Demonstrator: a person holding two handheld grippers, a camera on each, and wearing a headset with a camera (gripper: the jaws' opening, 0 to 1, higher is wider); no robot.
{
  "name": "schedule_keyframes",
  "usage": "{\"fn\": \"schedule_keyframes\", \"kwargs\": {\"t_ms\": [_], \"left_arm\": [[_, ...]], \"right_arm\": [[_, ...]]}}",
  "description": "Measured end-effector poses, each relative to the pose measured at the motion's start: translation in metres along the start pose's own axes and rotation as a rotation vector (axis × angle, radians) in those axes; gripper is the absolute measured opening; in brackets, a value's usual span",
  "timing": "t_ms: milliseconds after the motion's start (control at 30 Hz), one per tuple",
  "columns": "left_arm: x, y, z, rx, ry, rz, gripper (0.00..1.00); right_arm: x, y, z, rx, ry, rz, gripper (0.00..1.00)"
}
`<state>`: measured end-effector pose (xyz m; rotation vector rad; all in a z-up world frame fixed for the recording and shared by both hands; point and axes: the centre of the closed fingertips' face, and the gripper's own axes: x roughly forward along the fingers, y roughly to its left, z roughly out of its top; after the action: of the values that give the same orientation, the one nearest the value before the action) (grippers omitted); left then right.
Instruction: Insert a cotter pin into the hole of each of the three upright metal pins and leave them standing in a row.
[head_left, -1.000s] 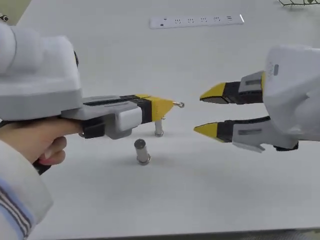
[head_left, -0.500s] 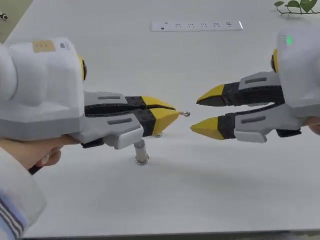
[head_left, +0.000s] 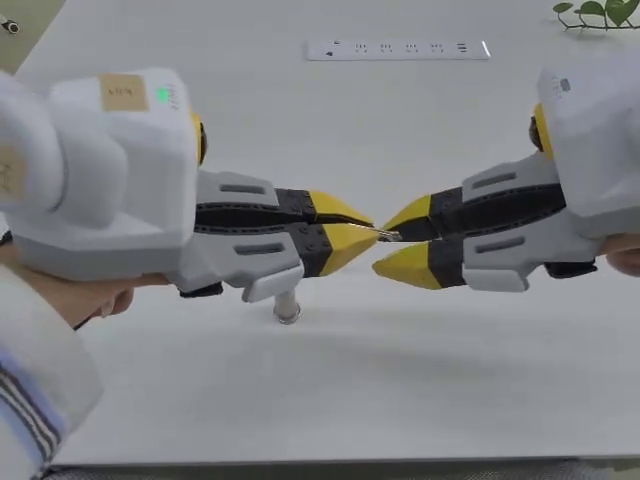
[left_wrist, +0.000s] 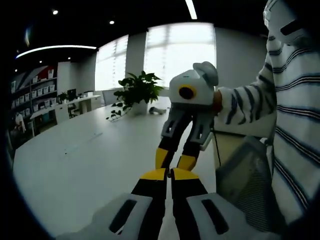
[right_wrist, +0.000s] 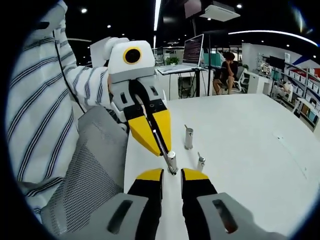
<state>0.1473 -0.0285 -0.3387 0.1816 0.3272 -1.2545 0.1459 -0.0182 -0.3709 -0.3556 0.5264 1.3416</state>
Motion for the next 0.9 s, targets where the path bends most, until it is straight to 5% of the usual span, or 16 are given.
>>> {"fn": "schedule_keyframes", "kwargs": {"t_ms": [167,900], "left_arm": [[-0.001,-0.002,-0.002,0.016,0.011,-0.018,0.00],[-0.008,-0.013,-0.018,0.045,0.068,-0.072,0.00]], "right_arm": [[-0.002,0.002,0.001,0.001,-0.003,0.011,0.00],[-0.005,0.021,0.004,-0.010,0.049,0.086,0.00]]}}
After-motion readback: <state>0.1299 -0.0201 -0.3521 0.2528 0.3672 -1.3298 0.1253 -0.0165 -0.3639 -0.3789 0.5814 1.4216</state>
